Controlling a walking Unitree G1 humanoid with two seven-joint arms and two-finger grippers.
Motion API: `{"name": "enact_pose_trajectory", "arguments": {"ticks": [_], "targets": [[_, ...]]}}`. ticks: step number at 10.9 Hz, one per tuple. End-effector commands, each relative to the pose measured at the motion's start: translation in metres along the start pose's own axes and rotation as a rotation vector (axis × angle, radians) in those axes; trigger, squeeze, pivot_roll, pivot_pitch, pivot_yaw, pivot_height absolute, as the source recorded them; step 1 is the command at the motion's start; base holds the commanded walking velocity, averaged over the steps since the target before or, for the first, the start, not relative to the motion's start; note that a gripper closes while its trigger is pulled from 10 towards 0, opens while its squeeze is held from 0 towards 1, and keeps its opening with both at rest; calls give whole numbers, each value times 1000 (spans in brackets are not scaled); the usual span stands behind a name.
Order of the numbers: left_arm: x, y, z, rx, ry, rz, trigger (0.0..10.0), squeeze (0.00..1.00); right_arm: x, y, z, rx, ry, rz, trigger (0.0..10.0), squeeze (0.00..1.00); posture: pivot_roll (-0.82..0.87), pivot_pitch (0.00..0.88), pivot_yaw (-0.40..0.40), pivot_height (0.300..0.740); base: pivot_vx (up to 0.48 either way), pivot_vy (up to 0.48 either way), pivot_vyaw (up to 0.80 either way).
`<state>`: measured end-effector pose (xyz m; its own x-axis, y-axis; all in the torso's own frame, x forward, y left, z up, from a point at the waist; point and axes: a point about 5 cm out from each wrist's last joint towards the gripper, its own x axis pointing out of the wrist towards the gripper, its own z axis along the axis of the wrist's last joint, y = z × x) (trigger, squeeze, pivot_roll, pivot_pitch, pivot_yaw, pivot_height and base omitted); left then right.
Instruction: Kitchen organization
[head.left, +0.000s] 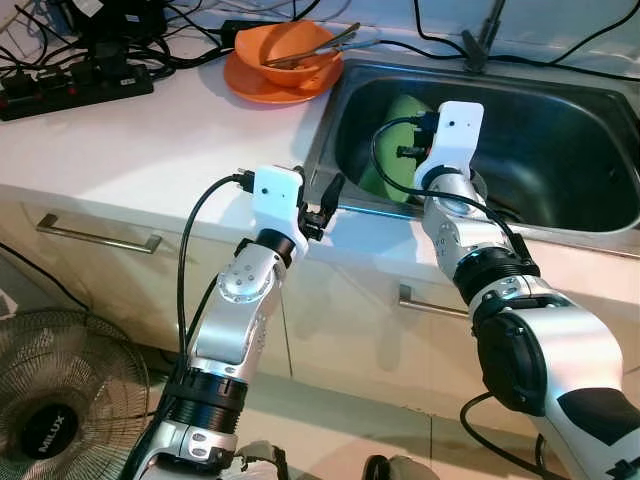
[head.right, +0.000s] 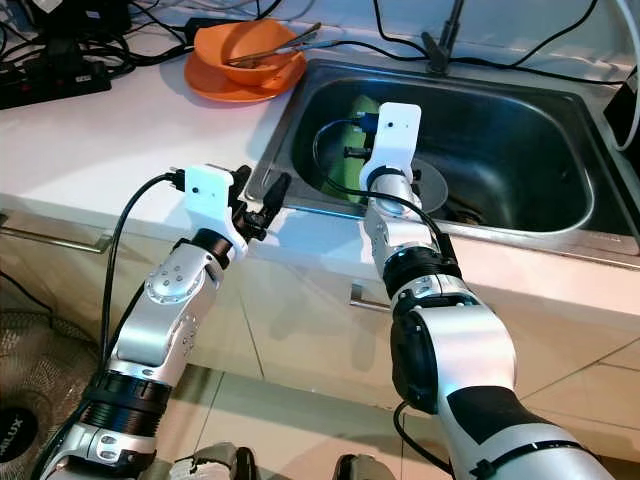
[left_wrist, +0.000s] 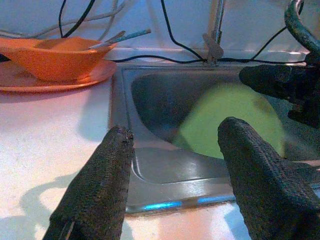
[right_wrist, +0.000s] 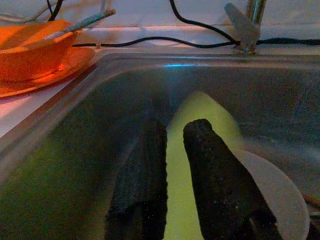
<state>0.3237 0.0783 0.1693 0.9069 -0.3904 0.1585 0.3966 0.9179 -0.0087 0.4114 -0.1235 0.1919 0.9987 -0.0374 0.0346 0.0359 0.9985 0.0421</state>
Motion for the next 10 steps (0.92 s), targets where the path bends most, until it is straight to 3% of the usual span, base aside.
{"name": "enact_pose_trajectory", "arguments": {"ticks": [1, 4, 6, 8, 10], "targets": [[-2, -2, 1, 4, -2, -3, 10000, 0, 2, 0, 8, -25, -28, 1, 10000, 0, 172, 95, -13, 740, 0, 0, 0], [-2, -1, 2, 4, -2, -1, 10000, 0, 3, -2, 15, -69, -83, -8, 10000, 0, 170, 97, -10, 740, 0, 0, 0], [-1, 3, 4, 2, -36, 42, 10000, 0, -1, 10, 32, -14, -232, 77, 10000, 0, 160, 96, -9, 740, 0, 0, 0], [0, 15, 13, 28, -98, 116, 10000, 0, -12, 19, 41, 24, -371, 139, 10000, 0, 144, 101, -8, 740, 0, 0, 0], [3, 31, 19, 62, -122, 187, 10000, 0, -27, 18, 30, 50, -405, 143, 10000, 0, 124, 103, -8, 740, 0, 0, 0]]}}
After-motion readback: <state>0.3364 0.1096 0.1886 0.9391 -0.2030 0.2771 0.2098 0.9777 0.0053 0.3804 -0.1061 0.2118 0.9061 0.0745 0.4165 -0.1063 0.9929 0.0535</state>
